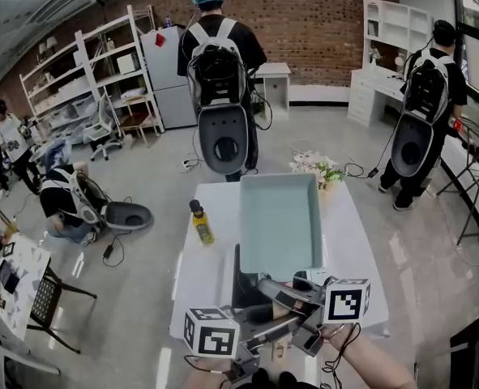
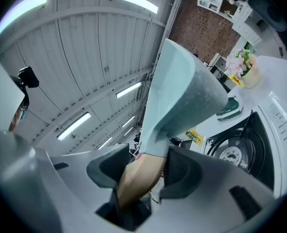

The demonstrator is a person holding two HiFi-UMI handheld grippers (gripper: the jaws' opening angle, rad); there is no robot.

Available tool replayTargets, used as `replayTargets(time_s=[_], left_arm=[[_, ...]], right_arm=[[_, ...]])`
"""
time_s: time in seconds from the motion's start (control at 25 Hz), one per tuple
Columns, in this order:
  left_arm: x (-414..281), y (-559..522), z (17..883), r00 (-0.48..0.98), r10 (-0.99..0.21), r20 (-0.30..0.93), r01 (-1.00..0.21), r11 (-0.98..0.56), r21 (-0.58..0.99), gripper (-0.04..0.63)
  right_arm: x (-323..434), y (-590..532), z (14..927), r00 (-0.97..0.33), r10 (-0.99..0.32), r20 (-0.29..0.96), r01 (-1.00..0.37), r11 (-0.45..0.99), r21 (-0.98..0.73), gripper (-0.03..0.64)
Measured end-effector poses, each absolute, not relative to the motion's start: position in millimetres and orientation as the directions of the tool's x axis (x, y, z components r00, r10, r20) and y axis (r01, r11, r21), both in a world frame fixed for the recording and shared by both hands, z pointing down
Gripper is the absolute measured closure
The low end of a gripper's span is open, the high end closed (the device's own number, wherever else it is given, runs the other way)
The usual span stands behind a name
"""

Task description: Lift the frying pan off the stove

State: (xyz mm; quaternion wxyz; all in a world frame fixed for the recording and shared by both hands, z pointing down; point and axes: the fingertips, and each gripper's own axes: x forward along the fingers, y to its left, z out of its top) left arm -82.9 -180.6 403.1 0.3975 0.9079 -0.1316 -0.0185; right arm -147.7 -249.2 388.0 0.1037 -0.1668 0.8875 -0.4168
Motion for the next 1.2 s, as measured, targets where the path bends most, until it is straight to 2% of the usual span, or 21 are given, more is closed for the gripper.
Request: replayTargets(time_s=[1.2], left_arm=[[-84.4, -178.3, 391.1, 0.969, -0.238, 0.071, -0.221, -0.694, 0.686, 0.445]], right_arm=[[-147.9, -247.2, 372.2, -0.915, -0.398, -0.068, -0.223, 0.638, -0.737, 0.419]])
